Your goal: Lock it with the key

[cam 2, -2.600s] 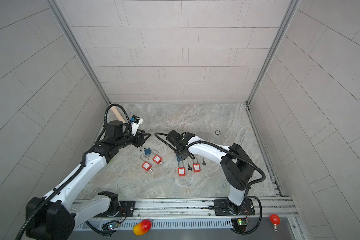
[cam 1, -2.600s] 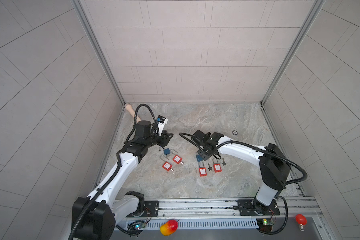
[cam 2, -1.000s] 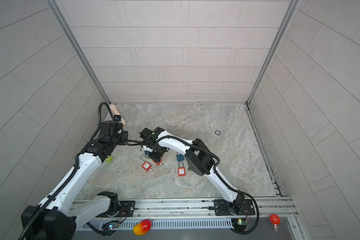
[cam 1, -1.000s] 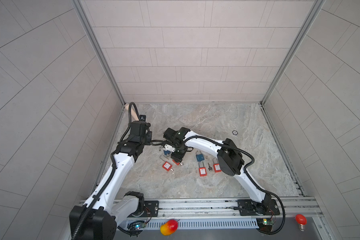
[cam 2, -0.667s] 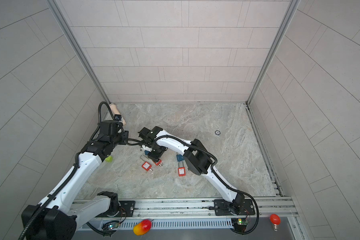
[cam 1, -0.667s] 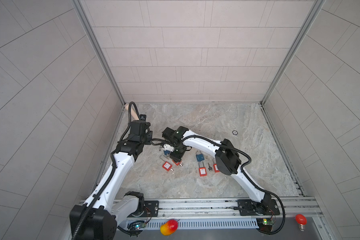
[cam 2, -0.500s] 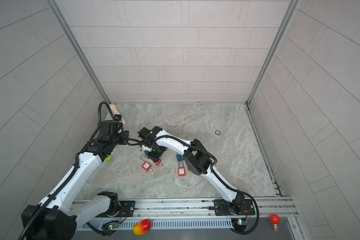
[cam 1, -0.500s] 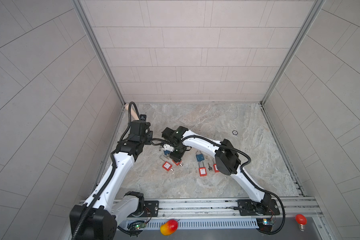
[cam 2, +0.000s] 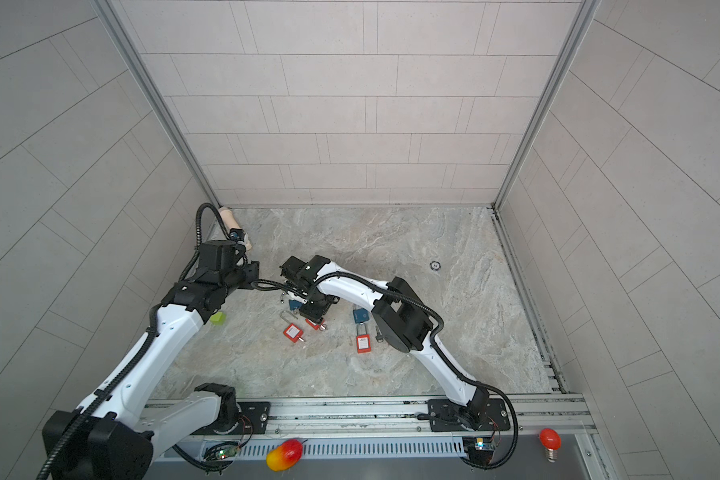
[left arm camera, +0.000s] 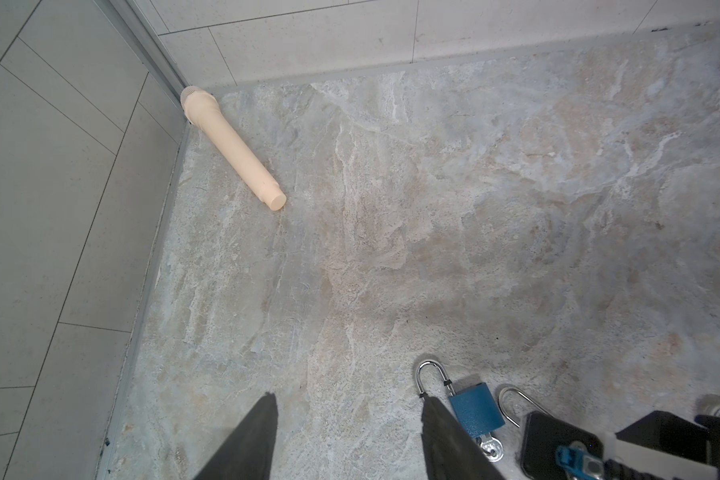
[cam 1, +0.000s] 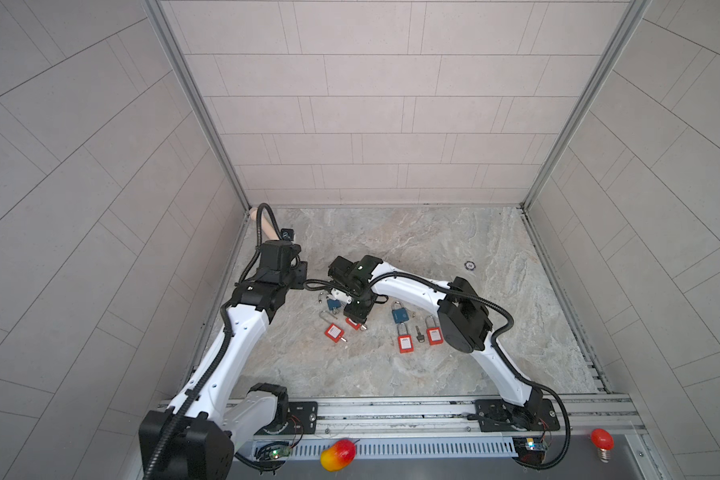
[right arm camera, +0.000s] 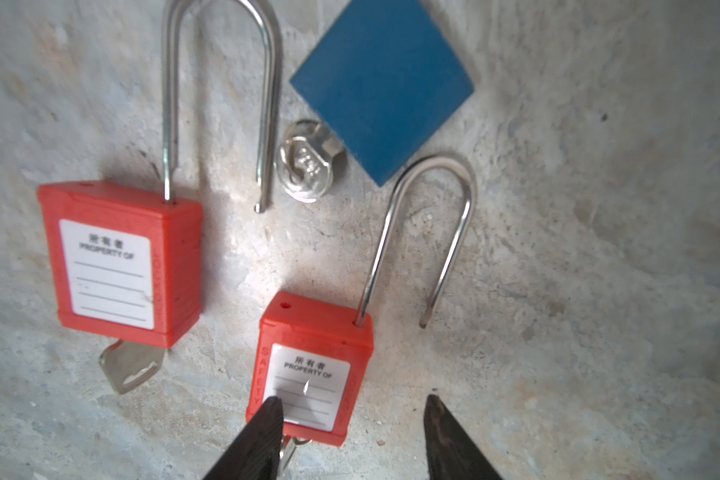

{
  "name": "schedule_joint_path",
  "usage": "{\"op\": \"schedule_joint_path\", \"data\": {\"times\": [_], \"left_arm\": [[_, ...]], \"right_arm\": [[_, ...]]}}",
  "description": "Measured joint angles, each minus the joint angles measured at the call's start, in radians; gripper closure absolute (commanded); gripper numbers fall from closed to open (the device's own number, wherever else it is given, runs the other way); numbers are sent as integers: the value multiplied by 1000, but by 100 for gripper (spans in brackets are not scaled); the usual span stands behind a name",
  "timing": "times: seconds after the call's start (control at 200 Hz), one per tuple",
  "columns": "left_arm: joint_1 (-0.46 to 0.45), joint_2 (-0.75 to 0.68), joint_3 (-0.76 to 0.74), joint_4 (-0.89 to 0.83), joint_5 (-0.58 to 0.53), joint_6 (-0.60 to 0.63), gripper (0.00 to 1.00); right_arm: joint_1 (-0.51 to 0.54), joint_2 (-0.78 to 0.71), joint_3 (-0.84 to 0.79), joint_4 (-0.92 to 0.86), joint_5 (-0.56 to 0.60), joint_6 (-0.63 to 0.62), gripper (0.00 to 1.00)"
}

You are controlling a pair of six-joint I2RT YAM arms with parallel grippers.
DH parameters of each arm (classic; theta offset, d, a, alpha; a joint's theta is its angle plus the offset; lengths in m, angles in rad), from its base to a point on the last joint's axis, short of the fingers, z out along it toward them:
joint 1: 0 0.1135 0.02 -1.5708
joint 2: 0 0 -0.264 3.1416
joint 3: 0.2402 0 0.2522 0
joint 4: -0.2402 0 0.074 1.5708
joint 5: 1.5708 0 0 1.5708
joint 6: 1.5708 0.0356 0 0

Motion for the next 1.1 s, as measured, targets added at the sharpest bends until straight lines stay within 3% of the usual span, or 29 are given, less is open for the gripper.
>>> {"op": "schedule_joint_path", "data": {"times": [0.075,0.115,0.18,0.48,0.635,0.946,1.101], "left_arm": [[0,0,7,0,3,-3,41],[0,0,10,2,4,-3,41],[0,0,11,4,7,-3,41],[0,-1,11,5,6,-3,40],[0,-2,11,6,4,-4,40],[-2,-21,11,8,10,-11,40],[-2,-21,11,8,19,-14,40]], "right_arm": [[2,-1,-2,5,-10,0,42],[3,-1,-2,5,-17,3,35],[5,-1,-1,1,-26,3,31],[12,47,64,-39,-17,5,32],[14,105,140,-74,-2,8,38],[15,123,145,-104,61,27,54],[15,119,131,-98,70,32,68]]}}
